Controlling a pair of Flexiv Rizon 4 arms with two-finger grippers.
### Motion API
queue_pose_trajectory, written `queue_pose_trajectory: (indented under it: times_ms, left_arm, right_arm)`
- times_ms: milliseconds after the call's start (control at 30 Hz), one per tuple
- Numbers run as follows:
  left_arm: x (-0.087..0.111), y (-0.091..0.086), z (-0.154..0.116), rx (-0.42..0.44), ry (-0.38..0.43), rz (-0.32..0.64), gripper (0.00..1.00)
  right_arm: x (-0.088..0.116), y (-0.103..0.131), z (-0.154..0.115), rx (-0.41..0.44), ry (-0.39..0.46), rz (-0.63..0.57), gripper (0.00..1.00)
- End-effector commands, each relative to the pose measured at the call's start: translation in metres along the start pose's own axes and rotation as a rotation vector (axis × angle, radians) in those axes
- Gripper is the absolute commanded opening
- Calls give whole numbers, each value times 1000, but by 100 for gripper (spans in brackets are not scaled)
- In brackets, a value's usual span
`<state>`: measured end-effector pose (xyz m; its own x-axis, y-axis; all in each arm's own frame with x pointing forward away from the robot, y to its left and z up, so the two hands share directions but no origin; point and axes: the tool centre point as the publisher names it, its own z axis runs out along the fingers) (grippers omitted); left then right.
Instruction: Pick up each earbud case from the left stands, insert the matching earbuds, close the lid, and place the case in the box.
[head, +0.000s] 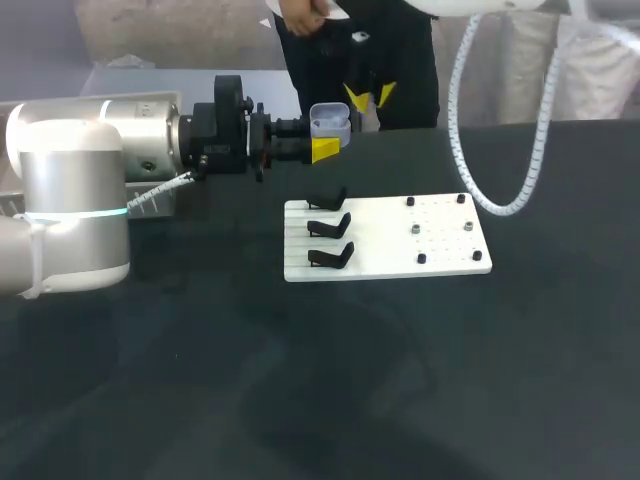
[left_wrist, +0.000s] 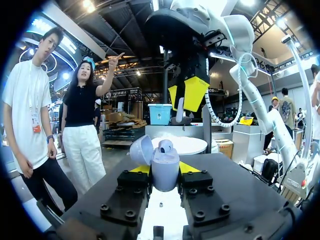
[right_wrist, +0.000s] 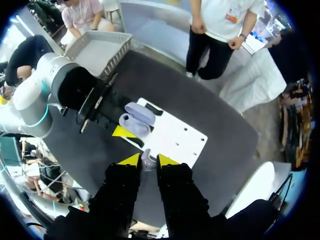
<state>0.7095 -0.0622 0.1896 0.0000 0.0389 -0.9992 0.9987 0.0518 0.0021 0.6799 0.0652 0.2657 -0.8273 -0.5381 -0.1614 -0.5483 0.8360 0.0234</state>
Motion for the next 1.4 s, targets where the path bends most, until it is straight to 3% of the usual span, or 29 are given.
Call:
queue_pose_trajectory:
  times_ms: [33, 267, 1000, 1400]
  left_arm:
    - [0, 1, 0, 0, 0, 0, 0]
    - [0, 1, 0, 0, 0, 0, 0]
    - [0, 1, 0, 0, 0, 0, 0]
    - [0, 1, 0, 0, 0, 0, 0]
  right_arm:
    - [-11, 12, -3, 3, 21, -17, 0]
    - [-15, 35, -2, -25, 25, -68, 0]
    - [-15, 35, -1, -25, 19, -66, 0]
    - [-25, 38, 10, 4, 56, -34, 0]
